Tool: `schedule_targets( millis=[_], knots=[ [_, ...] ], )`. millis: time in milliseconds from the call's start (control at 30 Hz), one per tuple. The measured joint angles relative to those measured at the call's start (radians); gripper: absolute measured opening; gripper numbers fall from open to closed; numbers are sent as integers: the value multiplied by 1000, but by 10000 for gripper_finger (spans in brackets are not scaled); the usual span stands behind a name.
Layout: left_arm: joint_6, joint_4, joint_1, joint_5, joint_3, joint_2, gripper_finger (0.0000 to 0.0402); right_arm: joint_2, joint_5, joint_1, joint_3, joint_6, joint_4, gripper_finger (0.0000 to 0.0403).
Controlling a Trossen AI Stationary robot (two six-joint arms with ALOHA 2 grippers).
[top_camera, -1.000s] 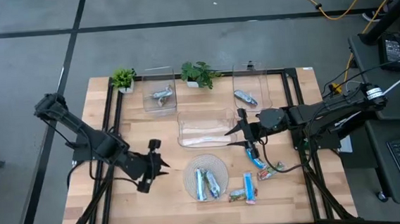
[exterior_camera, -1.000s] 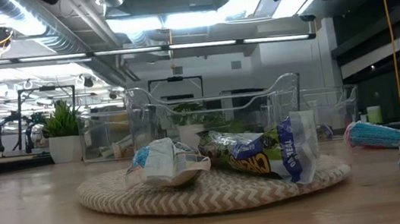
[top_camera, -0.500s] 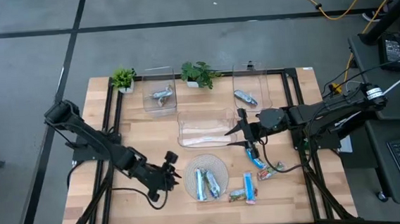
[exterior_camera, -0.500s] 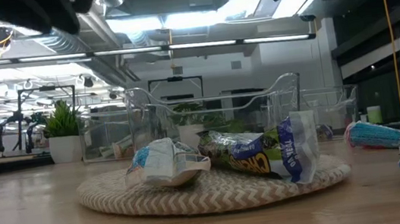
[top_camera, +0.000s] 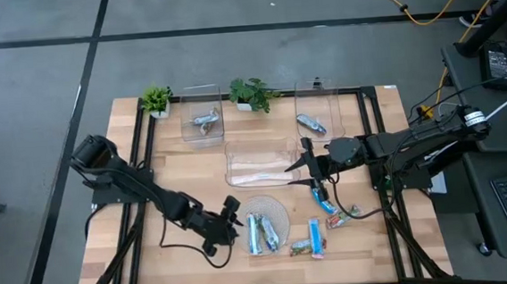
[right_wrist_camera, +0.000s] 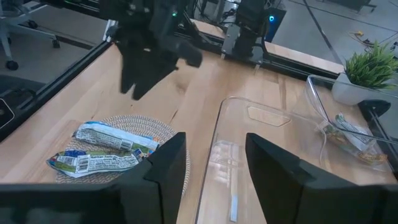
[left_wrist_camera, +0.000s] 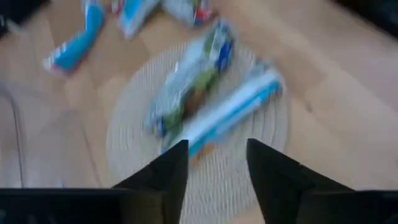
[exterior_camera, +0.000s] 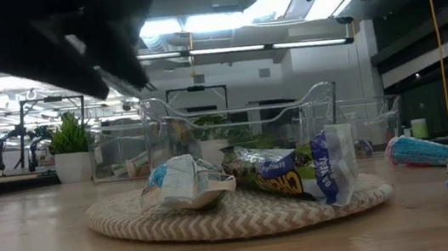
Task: Pick and place Granola Bars by type
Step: Put the orange granola bar into the top left transparent bin
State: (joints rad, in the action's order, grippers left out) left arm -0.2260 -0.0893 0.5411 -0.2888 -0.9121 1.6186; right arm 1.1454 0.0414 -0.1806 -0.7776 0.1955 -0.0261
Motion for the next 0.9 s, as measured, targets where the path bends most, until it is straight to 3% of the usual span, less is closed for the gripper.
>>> schedule_targets(
  millis=[300,567,900],
  knots=[
    [-92,54,-7,23,-78,132,211,0,0,0,0,0,0,169],
    [-136,48,-3,27,-162,239,212,0,0,0,0,0,7,169],
    [-135,36,-5,52,-159,248,199,0,0,0,0,0,7,169]
  ],
)
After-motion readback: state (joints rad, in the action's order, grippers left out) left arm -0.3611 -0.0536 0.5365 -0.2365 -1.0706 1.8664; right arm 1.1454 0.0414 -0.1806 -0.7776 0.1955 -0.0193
